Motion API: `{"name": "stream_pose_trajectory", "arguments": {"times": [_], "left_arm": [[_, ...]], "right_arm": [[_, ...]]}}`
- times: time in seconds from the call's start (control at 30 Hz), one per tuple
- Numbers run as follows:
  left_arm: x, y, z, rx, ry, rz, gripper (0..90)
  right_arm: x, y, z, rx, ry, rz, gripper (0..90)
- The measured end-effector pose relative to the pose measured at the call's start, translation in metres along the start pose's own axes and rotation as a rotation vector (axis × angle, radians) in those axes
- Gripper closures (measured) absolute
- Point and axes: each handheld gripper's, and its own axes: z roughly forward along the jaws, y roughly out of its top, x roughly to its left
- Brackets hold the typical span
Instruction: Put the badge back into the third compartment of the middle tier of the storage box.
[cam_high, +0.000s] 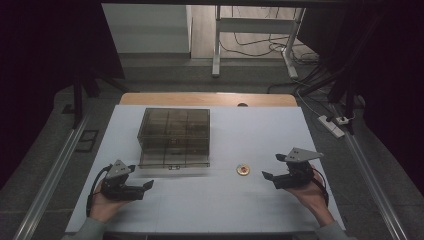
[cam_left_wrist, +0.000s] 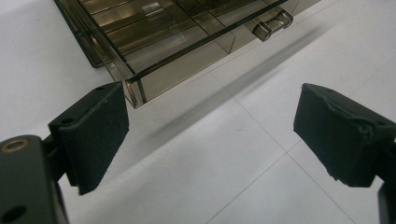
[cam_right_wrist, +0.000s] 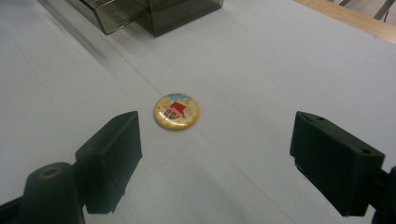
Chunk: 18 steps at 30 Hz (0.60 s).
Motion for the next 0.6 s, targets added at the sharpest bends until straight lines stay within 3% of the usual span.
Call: {"name": "stream_pose_trajectory", "arguments": {"times": [0.6], "left_arm": [[0.0, 0.0, 0.0, 0.0, 0.007, -0.001, 10.7]], "right_arm": [[0.006, 0.02, 0.021, 0.041, 0.033, -0.021, 16.2]]}}
